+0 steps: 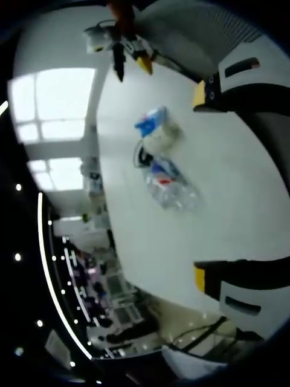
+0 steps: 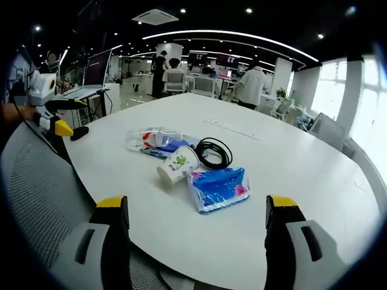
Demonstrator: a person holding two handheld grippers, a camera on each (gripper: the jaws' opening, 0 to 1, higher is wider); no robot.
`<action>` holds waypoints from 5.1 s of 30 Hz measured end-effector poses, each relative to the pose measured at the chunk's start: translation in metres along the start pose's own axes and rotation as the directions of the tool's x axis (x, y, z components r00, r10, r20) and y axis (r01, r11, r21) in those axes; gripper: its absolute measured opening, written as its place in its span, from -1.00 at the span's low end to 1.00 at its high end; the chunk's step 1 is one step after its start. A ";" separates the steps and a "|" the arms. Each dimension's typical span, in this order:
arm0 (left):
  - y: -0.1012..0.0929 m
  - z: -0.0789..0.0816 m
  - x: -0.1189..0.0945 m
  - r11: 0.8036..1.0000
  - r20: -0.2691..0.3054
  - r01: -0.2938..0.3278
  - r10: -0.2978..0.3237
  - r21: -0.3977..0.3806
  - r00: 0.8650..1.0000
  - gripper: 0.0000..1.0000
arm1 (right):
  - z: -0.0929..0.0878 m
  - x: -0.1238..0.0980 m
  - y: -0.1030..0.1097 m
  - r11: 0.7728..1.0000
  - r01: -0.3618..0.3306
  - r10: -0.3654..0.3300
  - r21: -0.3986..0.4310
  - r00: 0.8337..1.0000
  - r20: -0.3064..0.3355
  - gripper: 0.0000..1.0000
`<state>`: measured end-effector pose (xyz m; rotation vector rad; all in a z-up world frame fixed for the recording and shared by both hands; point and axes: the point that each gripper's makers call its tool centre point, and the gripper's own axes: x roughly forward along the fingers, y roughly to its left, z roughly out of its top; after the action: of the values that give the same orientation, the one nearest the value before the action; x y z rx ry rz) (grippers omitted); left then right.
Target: Arrange the tabletop items into an orderly group along one side of the table until the central work area is clear of visible clutter.
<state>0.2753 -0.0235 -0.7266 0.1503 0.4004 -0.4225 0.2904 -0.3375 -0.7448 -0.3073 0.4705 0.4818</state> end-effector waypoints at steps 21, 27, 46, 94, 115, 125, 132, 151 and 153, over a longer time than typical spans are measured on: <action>-0.002 -0.001 0.000 1.000 -0.017 0.002 -0.002 0.008 1.000 0.99 | -0.002 0.000 -0.001 1.000 0.002 -0.002 -0.002 1.000 -0.013 0.86; -0.004 -0.001 0.000 1.000 -0.019 0.009 -0.009 0.005 1.000 0.99 | -0.001 0.000 -0.002 1.000 0.006 -0.006 0.003 1.000 -0.005 0.88; -0.006 -0.003 0.000 1.000 -0.036 0.021 -0.020 0.009 0.999 0.99 | -0.001 0.000 -0.004 1.000 0.017 -0.017 0.013 1.000 -0.005 0.88; -0.003 0.011 0.056 0.976 -0.132 0.172 -0.155 0.130 0.979 0.94 | 0.000 -0.001 -0.005 0.999 0.025 -0.025 0.021 1.000 -0.001 0.85; -0.009 0.022 0.104 0.950 -0.180 0.263 -0.233 0.168 0.956 0.88 | 0.000 -0.001 -0.006 0.999 0.023 -0.023 0.025 1.000 -0.008 0.83; -0.009 0.020 0.127 0.935 -0.213 0.300 -0.259 0.188 0.942 0.83 | -0.003 0.000 -0.006 0.999 0.021 -0.021 0.024 1.000 -0.020 0.83; -0.008 0.019 0.137 0.922 -0.244 0.324 -0.271 0.214 0.931 0.74 | -0.004 0.000 -0.005 1.000 0.018 -0.018 0.021 0.999 -0.028 0.82; -0.016 0.016 0.172 0.893 -0.327 0.392 -0.310 0.223 0.893 0.48 | -0.007 0.000 -0.006 1.000 0.024 -0.024 0.017 0.999 -0.044 0.80; -0.015 0.015 0.176 0.890 -0.338 0.398 -0.313 0.222 0.888 0.44 | -0.008 0.001 -0.006 1.000 0.024 -0.023 0.018 0.999 -0.044 0.80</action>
<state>0.4210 -0.1055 -0.7860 0.4293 0.6657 -0.8333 0.2915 -0.3455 -0.7506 -0.3055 0.5130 0.4481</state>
